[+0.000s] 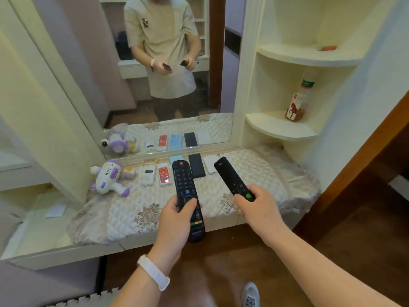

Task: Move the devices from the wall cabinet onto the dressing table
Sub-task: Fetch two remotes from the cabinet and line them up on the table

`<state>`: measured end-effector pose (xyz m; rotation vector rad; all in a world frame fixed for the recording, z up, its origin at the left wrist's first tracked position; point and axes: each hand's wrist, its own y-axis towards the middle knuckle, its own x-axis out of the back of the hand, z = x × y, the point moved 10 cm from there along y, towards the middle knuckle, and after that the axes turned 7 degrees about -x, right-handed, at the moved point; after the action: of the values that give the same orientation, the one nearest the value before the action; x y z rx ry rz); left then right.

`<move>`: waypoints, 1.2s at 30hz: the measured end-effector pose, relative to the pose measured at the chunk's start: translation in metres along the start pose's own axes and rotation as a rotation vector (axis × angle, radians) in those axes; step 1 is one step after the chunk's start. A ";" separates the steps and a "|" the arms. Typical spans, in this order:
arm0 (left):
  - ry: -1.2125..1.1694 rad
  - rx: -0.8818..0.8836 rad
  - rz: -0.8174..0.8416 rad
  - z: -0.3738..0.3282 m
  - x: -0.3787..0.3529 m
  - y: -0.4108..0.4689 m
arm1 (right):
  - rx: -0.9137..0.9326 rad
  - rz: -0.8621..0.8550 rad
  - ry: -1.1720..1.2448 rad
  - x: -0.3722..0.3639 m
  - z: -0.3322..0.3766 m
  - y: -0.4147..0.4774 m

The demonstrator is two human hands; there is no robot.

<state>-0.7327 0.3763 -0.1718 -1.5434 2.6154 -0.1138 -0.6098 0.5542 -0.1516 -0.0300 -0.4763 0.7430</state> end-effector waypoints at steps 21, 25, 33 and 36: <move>0.186 0.165 0.026 0.060 -0.178 0.223 | -0.288 0.071 0.021 0.064 -0.108 0.267; 0.236 0.246 0.094 0.095 -0.182 0.269 | -0.377 0.067 -0.027 0.045 -0.126 0.299; 0.218 0.410 0.197 0.159 -0.200 0.347 | -0.578 0.038 -0.098 0.013 -0.155 0.363; 0.193 0.487 0.242 0.185 -0.213 0.361 | -0.641 0.016 -0.104 -0.002 -0.163 0.385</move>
<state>-0.9207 0.7344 -0.3862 -1.0906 2.6121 -0.8436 -0.7887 0.8608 -0.3715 -0.5968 -0.7992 0.5839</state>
